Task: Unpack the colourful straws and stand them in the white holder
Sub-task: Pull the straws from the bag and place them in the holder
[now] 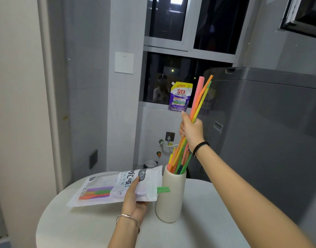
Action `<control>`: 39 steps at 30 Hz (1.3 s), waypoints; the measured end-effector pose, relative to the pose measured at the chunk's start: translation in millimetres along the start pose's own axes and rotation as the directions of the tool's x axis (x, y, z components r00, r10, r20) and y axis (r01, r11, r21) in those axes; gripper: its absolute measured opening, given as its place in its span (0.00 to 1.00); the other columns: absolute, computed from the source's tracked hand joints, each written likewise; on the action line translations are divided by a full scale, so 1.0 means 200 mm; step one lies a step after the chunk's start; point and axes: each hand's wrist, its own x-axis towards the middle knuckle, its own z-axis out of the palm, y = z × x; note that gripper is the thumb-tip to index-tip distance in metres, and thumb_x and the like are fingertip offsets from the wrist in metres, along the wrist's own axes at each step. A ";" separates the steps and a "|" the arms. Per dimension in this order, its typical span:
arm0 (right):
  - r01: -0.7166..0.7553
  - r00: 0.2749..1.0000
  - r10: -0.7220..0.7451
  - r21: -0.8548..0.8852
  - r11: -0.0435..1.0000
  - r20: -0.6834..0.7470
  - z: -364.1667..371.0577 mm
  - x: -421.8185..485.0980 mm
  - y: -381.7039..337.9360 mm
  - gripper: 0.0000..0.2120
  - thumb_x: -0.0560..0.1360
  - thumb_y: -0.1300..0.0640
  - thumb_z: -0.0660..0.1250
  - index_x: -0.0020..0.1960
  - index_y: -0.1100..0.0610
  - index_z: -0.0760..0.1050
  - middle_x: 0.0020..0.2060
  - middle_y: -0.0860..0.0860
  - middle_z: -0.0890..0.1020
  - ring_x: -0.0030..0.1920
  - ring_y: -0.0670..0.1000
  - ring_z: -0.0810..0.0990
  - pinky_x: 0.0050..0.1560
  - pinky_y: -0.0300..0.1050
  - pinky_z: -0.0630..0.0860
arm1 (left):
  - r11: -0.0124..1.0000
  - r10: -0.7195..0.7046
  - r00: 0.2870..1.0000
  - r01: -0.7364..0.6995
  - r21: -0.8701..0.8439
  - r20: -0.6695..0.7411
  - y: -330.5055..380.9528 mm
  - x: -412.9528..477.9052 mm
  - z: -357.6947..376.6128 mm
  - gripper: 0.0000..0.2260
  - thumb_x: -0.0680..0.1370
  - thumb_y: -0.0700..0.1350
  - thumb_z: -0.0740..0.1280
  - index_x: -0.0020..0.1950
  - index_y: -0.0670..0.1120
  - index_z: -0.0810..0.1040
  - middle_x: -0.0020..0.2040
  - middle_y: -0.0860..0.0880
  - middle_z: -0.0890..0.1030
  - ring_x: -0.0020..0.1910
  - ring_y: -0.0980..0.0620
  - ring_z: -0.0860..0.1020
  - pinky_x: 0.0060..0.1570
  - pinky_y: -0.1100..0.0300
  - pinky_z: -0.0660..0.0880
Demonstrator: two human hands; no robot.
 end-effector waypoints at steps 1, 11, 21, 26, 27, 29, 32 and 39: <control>-0.012 1.000 0.012 0.008 1.000 -0.006 0.00 0.00 0.02 0.18 0.79 0.55 0.61 0.31 0.53 0.62 0.24 0.51 0.62 0.19 0.44 0.61 0.22 0.35 0.60 | 1.000 -0.002 1.000 0.002 -0.001 -0.001 0.00 0.00 0.00 0.05 0.77 0.39 0.65 0.51 0.46 0.77 0.34 0.49 0.85 0.35 0.51 0.84 0.33 0.55 0.81; -0.002 0.999 0.004 0.059 0.998 -0.034 -0.05 0.01 0.07 0.19 0.78 0.56 0.61 0.29 0.53 0.62 0.17 0.44 0.63 0.17 0.43 0.61 0.19 0.33 0.61 | 0.999 0.025 1.000 -0.025 0.019 -0.003 0.01 0.02 0.00 0.15 0.76 0.39 0.66 0.63 0.46 0.75 0.40 0.48 0.86 0.45 0.49 0.80 0.42 0.51 0.79; 0.119 0.992 -0.121 -0.058 0.991 -0.032 -0.06 0.05 -0.01 0.14 0.78 0.49 0.62 0.39 0.57 0.71 0.17 0.46 0.69 0.17 0.43 0.68 0.20 0.33 0.68 | 1.000 0.011 1.000 -0.011 0.014 0.000 -0.02 0.02 0.00 0.15 0.77 0.39 0.66 0.63 0.46 0.74 0.40 0.48 0.85 0.44 0.49 0.80 0.34 0.55 0.81; 0.091 0.996 -0.087 -0.151 0.984 0.036 -0.06 0.05 0.05 0.18 0.77 0.48 0.62 0.32 0.56 0.68 0.21 0.50 0.68 0.19 0.45 0.67 0.22 0.36 0.67 | 1.000 0.010 1.000 -0.011 0.022 0.010 -0.02 0.01 -0.01 0.14 0.76 0.39 0.66 0.62 0.45 0.75 0.46 0.47 0.84 0.46 0.48 0.80 0.48 0.49 0.77; 0.060 0.998 -0.056 -0.119 0.991 0.032 -0.06 0.05 0.06 0.19 0.77 0.49 0.63 0.30 0.54 0.65 0.21 0.49 0.66 0.19 0.45 0.65 0.22 0.37 0.65 | 1.000 0.011 1.000 -0.011 0.022 0.009 -0.02 0.01 -0.01 0.14 0.76 0.39 0.66 0.62 0.45 0.75 0.46 0.46 0.84 0.46 0.48 0.80 0.49 0.49 0.76; 0.010 1.000 -0.009 -0.050 0.999 0.011 -0.07 0.05 0.08 0.20 0.77 0.50 0.63 0.29 0.53 0.63 0.19 0.46 0.65 0.19 0.45 0.63 0.23 0.37 0.64 | 1.000 0.016 1.000 -0.016 0.019 0.001 -0.02 0.02 -0.02 0.11 0.76 0.39 0.66 0.58 0.45 0.76 0.41 0.47 0.86 0.46 0.49 0.80 0.50 0.50 0.76; -0.012 1.000 0.013 0.030 0.999 -0.016 -0.08 0.07 0.08 0.19 0.77 0.50 0.63 0.30 0.53 0.64 0.16 0.45 0.66 0.18 0.42 0.64 0.21 0.33 0.65 | 0.999 0.021 1.000 -0.021 0.028 0.006 -0.03 0.02 -0.02 0.06 0.76 0.39 0.66 0.52 0.46 0.77 0.36 0.50 0.86 0.40 0.50 0.83 0.45 0.50 0.78; -0.146 0.985 0.155 -0.120 0.982 0.072 -0.08 0.06 0.15 0.20 0.77 0.51 0.62 0.29 0.54 0.63 0.23 0.50 0.66 0.25 0.48 0.67 0.34 0.41 0.70 | 0.999 -0.010 1.000 0.010 0.033 0.015 -0.04 0.02 -0.02 0.05 0.76 0.39 0.66 0.51 0.46 0.78 0.36 0.48 0.86 0.33 0.51 0.84 0.31 0.56 0.81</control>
